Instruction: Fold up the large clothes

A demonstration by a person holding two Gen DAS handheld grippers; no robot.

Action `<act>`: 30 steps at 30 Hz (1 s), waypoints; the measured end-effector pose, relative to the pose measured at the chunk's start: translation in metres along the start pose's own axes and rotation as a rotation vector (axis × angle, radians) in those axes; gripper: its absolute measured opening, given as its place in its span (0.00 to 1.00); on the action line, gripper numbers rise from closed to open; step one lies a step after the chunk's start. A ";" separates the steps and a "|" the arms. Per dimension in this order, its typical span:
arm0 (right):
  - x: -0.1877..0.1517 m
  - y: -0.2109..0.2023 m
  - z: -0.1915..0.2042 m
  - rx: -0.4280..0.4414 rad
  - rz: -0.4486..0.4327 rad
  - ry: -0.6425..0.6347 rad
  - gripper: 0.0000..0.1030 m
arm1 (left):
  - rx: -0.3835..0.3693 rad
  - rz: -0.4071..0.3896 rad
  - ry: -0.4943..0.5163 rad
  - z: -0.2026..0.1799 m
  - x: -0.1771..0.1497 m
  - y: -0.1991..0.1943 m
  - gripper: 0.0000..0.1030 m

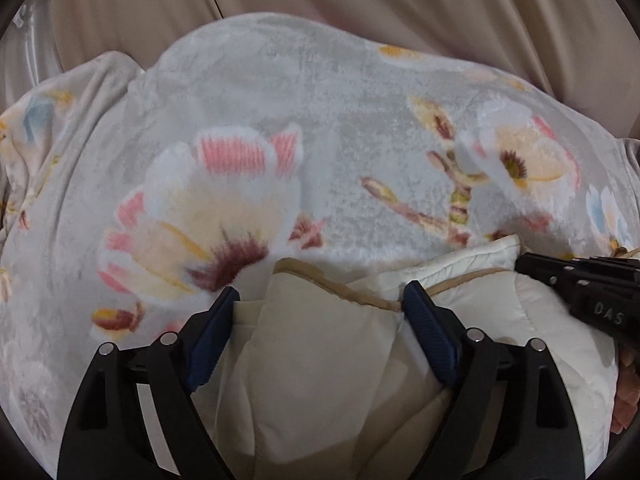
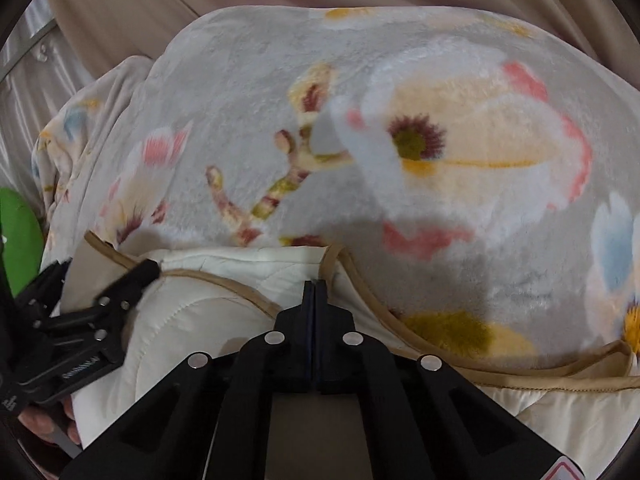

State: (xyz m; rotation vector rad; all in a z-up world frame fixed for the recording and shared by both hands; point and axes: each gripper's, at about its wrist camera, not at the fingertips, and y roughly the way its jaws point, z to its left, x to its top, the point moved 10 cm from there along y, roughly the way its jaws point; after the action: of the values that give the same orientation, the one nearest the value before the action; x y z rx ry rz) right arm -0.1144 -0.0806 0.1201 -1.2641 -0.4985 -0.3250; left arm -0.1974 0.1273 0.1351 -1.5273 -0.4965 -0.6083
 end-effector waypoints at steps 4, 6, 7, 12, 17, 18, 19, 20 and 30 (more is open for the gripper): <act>0.002 -0.040 -0.025 -0.233 -0.129 0.020 0.13 | 0.014 -0.012 -0.003 0.003 -0.002 -0.004 0.81; -0.009 -0.076 -0.021 -0.191 -0.187 0.013 0.13 | 0.043 -0.038 0.009 0.005 -0.003 -0.016 0.81; -0.018 -0.093 -0.019 -0.170 -0.204 -0.002 0.13 | 0.053 -0.060 0.016 0.006 -0.003 -0.026 0.80; -0.094 -0.164 -0.040 -0.209 -0.265 -0.081 0.13 | -0.055 -0.152 0.074 -0.024 -0.020 -0.093 0.80; -0.149 -0.197 -0.131 -0.338 -0.287 0.104 0.13 | -0.082 -0.161 0.193 -0.070 -0.045 -0.111 0.81; -0.155 -0.202 -0.150 -0.338 -0.302 0.168 0.13 | -0.070 -0.159 0.205 -0.075 -0.047 -0.108 0.81; -0.160 -0.205 -0.166 -0.348 -0.311 0.211 0.13 | -0.052 -0.157 0.214 -0.079 -0.049 -0.103 0.81; -0.165 -0.207 -0.182 -0.370 -0.315 0.239 0.11 | -0.037 -0.156 0.216 -0.082 -0.049 -0.099 0.81; -0.172 -0.186 -0.200 -0.405 -0.318 0.210 0.10 | 0.026 -0.175 0.207 -0.083 -0.052 -0.076 0.90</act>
State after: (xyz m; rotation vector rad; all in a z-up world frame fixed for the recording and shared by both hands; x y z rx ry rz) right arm -0.3178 -0.3312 0.1394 -1.5203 -0.4661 -0.8509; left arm -0.2923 0.0513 0.1595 -1.3865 -0.4796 -0.8828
